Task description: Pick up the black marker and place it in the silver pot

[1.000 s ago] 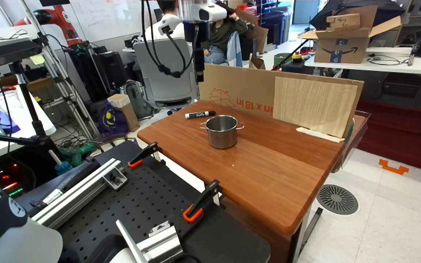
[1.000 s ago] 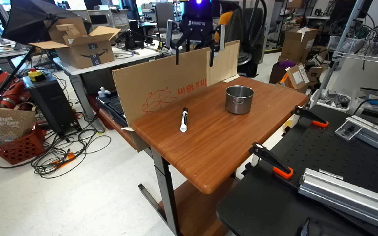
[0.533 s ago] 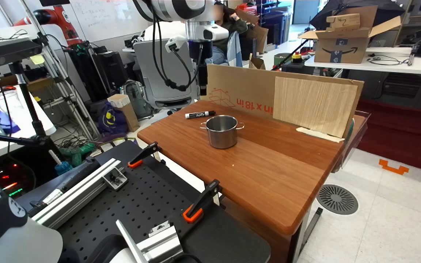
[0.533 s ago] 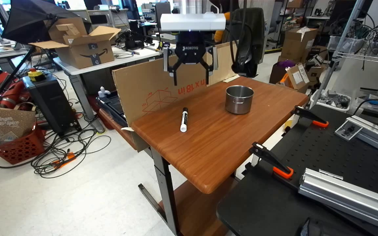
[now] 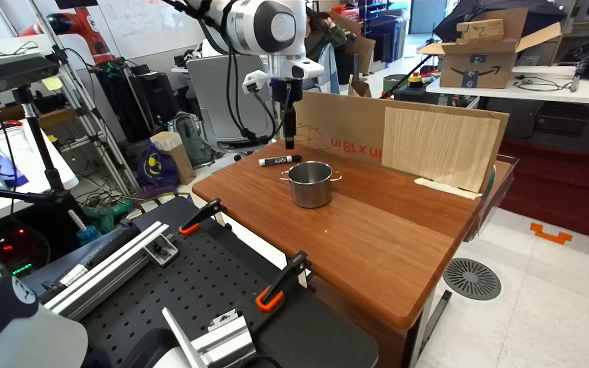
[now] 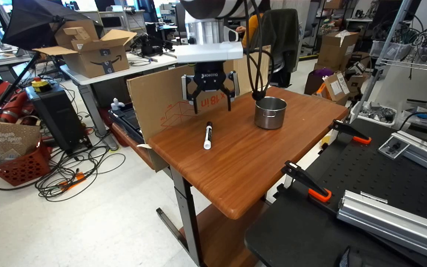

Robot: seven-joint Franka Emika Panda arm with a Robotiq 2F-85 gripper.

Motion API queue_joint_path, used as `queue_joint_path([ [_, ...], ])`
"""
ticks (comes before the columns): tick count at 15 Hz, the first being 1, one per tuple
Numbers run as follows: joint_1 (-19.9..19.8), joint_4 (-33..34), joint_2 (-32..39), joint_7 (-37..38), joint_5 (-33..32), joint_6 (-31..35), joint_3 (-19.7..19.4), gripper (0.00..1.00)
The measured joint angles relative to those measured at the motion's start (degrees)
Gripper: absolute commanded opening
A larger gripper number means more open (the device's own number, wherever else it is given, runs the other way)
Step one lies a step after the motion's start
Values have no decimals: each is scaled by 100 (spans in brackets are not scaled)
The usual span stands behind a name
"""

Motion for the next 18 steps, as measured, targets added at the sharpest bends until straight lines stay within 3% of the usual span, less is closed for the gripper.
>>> queue_joint_path([
  [7, 185, 444, 581, 36, -104, -1, -153, 100],
  [8, 214, 497, 643, 43, -114, -1, -168, 75],
  [9, 242, 544, 700, 52, -130, -3, -182, 74],
  [18, 304, 854, 907, 61, -219, -226, -226, 5],
])
